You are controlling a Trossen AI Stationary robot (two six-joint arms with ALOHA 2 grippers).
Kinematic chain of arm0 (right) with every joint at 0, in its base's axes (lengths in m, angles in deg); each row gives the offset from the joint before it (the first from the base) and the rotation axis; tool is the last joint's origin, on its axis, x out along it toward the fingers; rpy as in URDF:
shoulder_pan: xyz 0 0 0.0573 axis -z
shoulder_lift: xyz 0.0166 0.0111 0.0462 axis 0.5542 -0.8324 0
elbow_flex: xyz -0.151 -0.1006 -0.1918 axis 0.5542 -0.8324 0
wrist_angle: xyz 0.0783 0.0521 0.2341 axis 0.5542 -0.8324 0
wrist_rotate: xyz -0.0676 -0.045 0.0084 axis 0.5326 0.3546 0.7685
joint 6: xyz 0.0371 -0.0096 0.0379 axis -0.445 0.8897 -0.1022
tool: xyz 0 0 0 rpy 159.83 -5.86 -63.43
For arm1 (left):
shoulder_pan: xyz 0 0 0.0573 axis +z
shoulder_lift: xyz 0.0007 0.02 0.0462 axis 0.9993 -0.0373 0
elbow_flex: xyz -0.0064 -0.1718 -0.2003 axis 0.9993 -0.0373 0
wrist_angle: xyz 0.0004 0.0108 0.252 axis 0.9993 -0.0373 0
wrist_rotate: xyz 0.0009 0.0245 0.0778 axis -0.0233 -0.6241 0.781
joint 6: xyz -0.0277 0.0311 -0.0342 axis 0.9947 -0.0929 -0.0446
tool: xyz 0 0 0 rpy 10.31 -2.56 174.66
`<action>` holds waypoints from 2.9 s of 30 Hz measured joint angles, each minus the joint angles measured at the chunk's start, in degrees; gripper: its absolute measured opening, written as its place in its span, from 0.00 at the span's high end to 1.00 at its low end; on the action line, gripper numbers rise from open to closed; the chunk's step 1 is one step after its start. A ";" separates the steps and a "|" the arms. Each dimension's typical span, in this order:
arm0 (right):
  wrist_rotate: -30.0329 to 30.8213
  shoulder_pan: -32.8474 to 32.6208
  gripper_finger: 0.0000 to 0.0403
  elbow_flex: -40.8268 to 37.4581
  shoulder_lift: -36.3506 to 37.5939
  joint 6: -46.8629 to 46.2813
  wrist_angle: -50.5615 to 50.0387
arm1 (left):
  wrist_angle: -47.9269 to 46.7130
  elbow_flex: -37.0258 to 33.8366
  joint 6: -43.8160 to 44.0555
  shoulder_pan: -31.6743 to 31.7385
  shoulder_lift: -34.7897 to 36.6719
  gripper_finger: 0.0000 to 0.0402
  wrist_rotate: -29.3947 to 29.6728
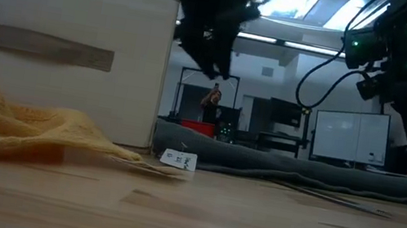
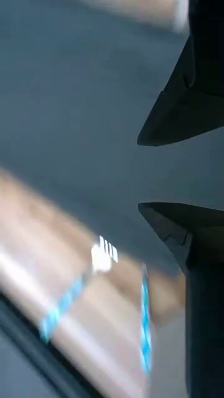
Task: Fold towel
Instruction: Fold the gray kitchen towel
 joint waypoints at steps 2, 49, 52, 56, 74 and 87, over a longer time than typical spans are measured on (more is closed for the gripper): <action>-1.94 0.00 0.61 0.00 0.00 -0.98 0.01 | 0.80 0.02 -2.70 -0.94 0.03 0.63 -2.63; 30.39 0.04 0.61 2.34 -35.76 1.53 25.37 | 0.11 15.45 -32.83 -9.77 0.65 0.63 -4.65; 31.55 0.07 0.61 2.58 -35.65 3.02 33.16 | 0.11 15.45 -32.95 -9.50 0.65 0.63 -4.64; 30.24 0.04 0.61 2.77 -35.45 4.41 39.35 | 0.05 15.45 -31.74 -9.38 0.65 0.63 -4.56; 18.22 -0.02 0.97 14.26 -31.28 2.92 26.72 | 0.11 15.45 -31.52 -8.64 0.65 0.63 -4.41; -14.42 -5.12 0.96 20.45 -31.12 -7.30 21.05 | 0.08 15.45 -32.40 -8.72 0.65 0.63 -4.41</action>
